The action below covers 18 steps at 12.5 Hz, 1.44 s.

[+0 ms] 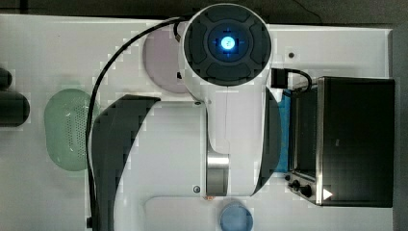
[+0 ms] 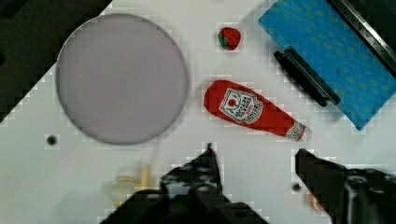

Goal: Pick Ketchup from the table and place in oven.

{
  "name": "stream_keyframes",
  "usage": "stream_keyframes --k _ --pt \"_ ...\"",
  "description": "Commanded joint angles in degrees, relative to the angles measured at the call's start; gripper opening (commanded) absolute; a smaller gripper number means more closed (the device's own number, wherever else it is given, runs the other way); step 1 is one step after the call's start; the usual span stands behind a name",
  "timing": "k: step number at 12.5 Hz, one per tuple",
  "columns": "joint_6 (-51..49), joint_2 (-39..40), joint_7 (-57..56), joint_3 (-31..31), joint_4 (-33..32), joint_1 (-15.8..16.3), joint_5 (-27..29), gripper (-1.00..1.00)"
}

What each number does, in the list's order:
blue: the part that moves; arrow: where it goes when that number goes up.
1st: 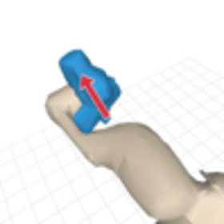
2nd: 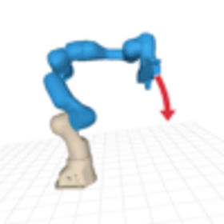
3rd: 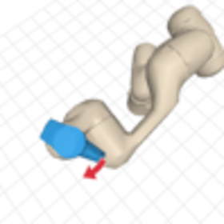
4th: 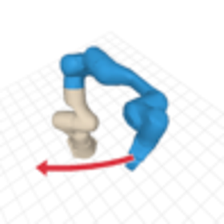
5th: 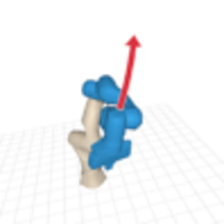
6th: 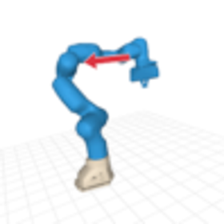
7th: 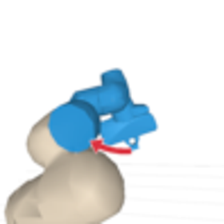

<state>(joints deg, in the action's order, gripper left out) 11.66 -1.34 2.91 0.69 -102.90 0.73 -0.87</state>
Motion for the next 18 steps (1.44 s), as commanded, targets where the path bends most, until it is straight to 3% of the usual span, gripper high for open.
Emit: stream_keyframes --k 1,3,6,13,18 --pt "-10.57 -22.76 6.41 2.79 -10.88 -2.15 1.43 0.59" --pt "-10.60 -22.75 6.37 2.78 -10.98 -2.14 1.43 0.99" --pt "-8.66 -21.14 4.06 2.65 -11.89 -1.96 1.43 1.00" --pt "0.62 -7.44 -37.35 2.67 -15.79 -1.56 1.43 1.00" --pt "12.09 5.21 -54.78 2.87 -17.19 -1.61 1.43 1.00"
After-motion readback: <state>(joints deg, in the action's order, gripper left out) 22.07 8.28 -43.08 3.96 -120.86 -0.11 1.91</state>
